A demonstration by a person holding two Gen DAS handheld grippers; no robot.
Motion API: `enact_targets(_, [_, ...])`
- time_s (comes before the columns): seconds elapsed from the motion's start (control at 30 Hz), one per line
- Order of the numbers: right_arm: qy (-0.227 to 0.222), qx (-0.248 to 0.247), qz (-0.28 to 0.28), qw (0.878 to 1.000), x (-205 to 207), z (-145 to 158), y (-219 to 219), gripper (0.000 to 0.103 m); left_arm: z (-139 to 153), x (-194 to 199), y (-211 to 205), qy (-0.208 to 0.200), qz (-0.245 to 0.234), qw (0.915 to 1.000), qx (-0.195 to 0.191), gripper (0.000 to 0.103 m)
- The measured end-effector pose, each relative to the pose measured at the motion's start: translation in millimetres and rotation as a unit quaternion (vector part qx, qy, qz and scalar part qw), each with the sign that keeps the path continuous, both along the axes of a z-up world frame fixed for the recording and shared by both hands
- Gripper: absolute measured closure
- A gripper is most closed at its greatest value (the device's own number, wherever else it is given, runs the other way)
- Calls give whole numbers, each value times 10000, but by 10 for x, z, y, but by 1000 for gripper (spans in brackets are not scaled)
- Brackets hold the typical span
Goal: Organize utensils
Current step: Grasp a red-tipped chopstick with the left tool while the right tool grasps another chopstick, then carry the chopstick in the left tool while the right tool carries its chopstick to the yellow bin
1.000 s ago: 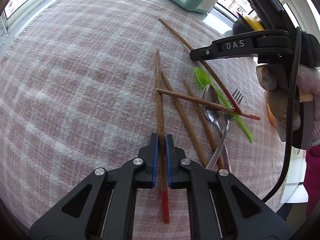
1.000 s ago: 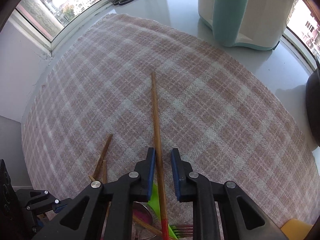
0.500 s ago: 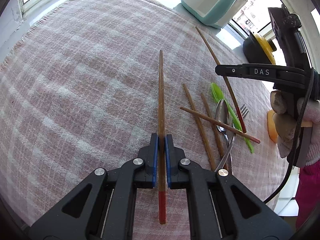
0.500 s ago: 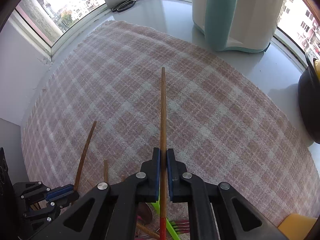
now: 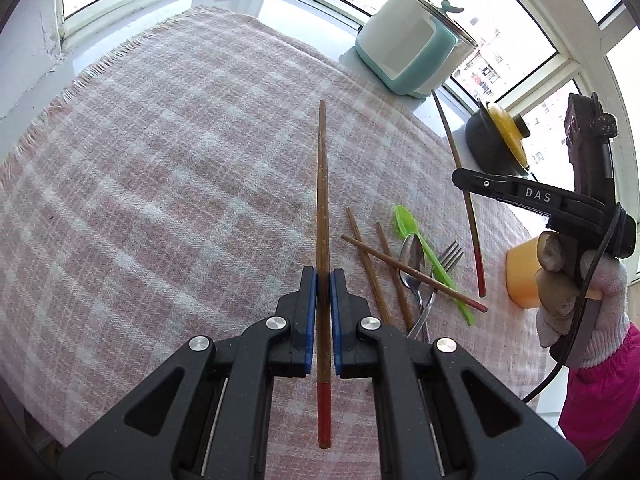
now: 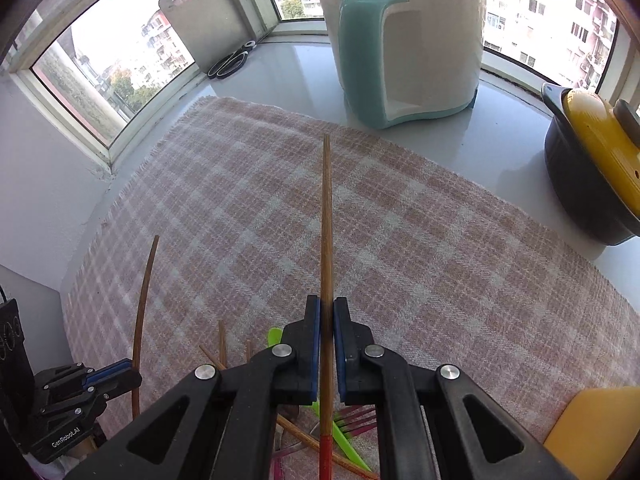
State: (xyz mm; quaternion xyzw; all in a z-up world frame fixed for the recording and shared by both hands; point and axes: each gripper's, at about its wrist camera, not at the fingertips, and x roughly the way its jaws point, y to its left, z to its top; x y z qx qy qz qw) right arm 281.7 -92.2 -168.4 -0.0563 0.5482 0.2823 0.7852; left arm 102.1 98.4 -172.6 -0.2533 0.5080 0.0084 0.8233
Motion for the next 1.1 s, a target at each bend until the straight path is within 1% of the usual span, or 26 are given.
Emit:
enact_targets(0.13, [-131, 168, -92, 9997, -113, 164, -113, 99, 119, 4, -22, -171, 26, 9998, 89, 98])
enact_targets(0.3, [-297, 281, -147, 9991, -272, 342, -274, 99, 208, 74, -105, -316, -15, 9995, 23, 98])
enact_targets(0.53, [-492, 571, -317, 9967, -501, 576, -583, 99, 412, 189, -351, -610, -252, 9978, -116, 98])
enact_targets(0.87, [-947, 740, -675, 9905, -799, 967, -1173, 99, 773, 388, -884, -1123, -698, 9909, -239, 98])
enact_targets(1.0, [-1137, 717, -922, 9866, -891, 1089, -1469, 99, 883, 485, -1122, -1290, -886, 9872, -295, 98])
enact_targets(1.1, [-1371, 583, -1124, 9824, -958, 1182, -1699, 99, 963, 565, -1331, -1411, -1049, 9839, -304, 98])
